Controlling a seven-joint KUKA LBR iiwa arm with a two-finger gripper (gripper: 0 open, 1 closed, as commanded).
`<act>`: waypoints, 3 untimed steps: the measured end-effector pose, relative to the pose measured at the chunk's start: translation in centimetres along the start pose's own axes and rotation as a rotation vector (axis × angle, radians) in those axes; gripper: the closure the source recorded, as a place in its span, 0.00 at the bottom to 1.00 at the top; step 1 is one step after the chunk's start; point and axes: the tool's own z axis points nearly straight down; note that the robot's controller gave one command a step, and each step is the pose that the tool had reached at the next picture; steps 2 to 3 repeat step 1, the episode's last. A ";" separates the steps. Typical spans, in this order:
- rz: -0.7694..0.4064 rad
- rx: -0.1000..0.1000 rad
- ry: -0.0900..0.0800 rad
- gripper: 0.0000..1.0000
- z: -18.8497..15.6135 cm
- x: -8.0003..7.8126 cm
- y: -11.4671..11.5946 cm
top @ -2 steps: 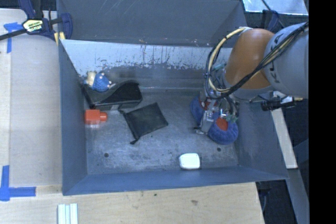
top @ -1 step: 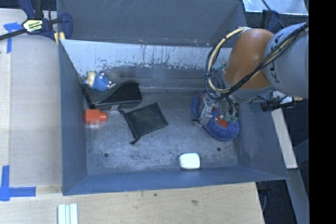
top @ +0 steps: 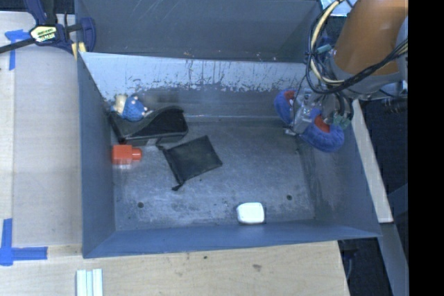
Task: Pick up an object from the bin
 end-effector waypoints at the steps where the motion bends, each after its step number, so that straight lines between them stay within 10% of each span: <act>1: -0.277 0.000 0.002 1.00 -10.0 0.7 -1.8; 3: -0.277 0.000 0.002 1.00 -10.0 0.7 -1.8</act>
Offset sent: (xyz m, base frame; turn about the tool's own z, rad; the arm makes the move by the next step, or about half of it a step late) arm -0.0148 -0.0135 0.0958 -0.2782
